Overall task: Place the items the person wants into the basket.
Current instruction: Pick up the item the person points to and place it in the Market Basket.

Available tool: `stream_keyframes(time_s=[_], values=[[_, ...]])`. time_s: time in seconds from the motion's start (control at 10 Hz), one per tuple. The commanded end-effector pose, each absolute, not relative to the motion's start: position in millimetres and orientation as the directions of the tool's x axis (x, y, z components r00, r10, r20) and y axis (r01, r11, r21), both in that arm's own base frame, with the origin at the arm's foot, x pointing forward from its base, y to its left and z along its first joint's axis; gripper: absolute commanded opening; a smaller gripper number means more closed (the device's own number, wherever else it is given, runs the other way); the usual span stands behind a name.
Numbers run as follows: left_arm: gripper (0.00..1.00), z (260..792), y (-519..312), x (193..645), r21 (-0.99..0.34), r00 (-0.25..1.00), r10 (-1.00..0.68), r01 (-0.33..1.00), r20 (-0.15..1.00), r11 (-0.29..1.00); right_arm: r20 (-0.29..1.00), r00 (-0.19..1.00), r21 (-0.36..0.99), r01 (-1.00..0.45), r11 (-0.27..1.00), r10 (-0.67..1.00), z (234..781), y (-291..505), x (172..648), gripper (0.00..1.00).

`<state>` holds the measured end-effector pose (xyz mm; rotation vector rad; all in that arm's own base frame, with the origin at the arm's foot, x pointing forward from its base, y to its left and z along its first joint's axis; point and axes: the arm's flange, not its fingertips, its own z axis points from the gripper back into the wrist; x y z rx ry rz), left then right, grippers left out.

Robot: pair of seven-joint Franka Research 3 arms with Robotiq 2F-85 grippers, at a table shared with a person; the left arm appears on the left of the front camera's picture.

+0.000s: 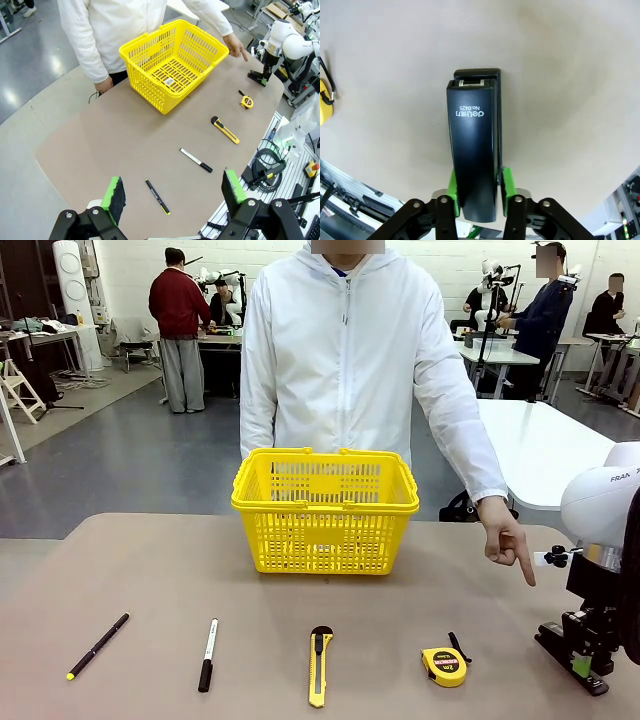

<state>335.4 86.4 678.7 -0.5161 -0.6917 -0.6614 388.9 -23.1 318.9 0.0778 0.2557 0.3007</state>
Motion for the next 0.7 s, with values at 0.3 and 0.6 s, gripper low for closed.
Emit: stream_keyframes(time_s=[0.3,0.6], values=[[1.0,679,88,335,-0.21,0.57,-0.382,0.714,0.727,0.667,-0.242,0.915,0.111,-0.303,0.946,0.322,318,-25,395,0.0],[1.0,679,88,335,-0.21,0.57,-0.382,0.714,0.727,0.667,-0.086,0.929,0.141,-0.345,0.928,0.359,405,-21,393,0.15]])
